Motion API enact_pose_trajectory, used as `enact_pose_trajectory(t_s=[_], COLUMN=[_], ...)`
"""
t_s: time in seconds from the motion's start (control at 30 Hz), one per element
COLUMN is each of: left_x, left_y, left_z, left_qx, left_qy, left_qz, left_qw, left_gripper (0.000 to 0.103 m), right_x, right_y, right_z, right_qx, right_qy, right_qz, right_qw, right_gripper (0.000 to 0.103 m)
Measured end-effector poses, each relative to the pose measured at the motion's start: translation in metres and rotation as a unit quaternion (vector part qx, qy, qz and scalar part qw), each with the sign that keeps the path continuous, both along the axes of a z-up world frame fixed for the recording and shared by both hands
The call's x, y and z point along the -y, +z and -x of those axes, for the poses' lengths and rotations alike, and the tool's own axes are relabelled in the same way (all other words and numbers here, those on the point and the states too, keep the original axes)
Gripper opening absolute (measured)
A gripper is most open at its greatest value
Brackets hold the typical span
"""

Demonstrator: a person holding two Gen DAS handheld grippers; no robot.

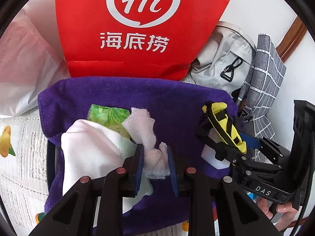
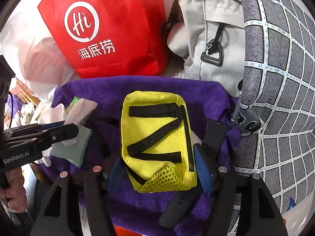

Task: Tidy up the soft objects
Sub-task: 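Open the right gripper to drop the yellow bag on the towel while the left gripper releases the cloth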

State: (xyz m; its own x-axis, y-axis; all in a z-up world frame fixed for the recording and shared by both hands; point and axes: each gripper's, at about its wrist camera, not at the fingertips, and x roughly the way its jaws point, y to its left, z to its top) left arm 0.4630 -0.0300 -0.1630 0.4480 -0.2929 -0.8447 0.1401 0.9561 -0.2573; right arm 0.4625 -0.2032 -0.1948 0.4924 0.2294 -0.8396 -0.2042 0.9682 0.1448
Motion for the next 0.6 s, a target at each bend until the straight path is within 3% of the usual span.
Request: enact_pose_trajectory(t_s=[0.17, 0.27, 0.6], left_x=[-0.002, -0.004, -0.009], left_y=[0.001, 0.007, 0.033], left_z=[-0.002, 0.002, 0.021], left_qx=[-0.006, 0.002, 0.025], left_qy=[0.004, 0.001, 0.005], left_qz=[0.007, 0.006, 0.001], left_qw=[1.0000, 1.0000, 0.9997], left_gripper=[0.031, 0.050, 0.052], right_x=[0.002, 0.001, 0.000], right_y=[0.002, 0.008, 0.046], right_z=[0.002, 0.004, 0.029], right_qx=[0.000, 0.009, 0.057], right_qy=[0.010, 0.018, 0.019], right_qz=[0.003, -0.003, 0.016], right_qw=[1.000, 1.000, 0.998], right_gripper=[0.073, 0.079, 0.079])
